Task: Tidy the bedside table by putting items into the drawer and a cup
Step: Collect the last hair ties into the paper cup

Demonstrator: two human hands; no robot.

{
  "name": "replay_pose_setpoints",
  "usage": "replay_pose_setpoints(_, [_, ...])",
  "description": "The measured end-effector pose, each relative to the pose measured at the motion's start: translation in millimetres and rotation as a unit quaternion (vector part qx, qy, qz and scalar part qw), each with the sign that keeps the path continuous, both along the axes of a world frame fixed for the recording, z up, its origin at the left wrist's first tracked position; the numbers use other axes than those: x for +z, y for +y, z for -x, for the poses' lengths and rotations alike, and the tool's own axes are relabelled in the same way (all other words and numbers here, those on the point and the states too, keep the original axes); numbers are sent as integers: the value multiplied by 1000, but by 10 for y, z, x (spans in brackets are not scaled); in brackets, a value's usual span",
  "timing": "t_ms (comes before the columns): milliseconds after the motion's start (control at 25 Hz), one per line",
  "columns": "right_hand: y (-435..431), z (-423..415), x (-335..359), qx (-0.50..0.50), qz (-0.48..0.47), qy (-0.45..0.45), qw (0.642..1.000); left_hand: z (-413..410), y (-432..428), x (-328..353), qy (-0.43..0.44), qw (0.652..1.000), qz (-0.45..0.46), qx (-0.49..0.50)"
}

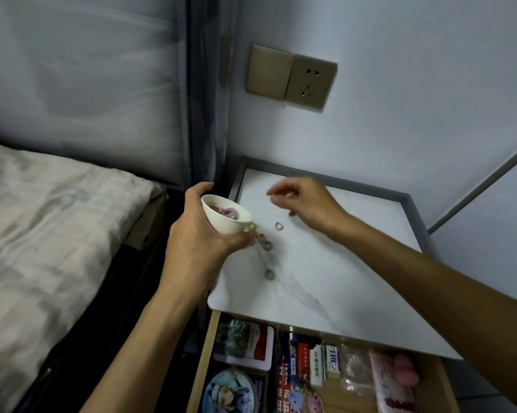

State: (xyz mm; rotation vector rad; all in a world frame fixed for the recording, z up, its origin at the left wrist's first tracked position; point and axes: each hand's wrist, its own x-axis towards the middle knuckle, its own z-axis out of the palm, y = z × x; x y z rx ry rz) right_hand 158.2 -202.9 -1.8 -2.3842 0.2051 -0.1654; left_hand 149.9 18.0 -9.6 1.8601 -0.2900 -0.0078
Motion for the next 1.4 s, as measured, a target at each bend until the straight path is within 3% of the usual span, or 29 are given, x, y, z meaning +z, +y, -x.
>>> replay_pose_setpoints(120, [-159,-17,-589,-40,78,134,987,-73,81,6,-9,999,25,42])
replay_pose_setpoints(280, [74,-146,-880,-22,44,73,996,-102,120,15,-15,997,39,70])
replay_pose_setpoints(440, [246,-257,-858,20,70,75,995,-103,119,13,-9,997,37,62])
replay_pose_setpoints(600, [235,-268,-801,58,139,49,987,-105,121,9,-2,998,32,57])
replay_pose_setpoints(800, [169,-177,-844,98,259,116,954,-98,126,0,-4,999,25,48])
replay_pose_setpoints(1080, [2,-137,-264,-12,44,37,998,-89,103,-11,3,999,22,33])
replay_pose_setpoints(1240, [299,-25,336,84,-36,-8,996,-33,23,-10,5,1000,0,7])
replay_pose_setpoints(1400, [716,100,570,225,37,12,974,30,-55,6,-3,999,-13,-35])
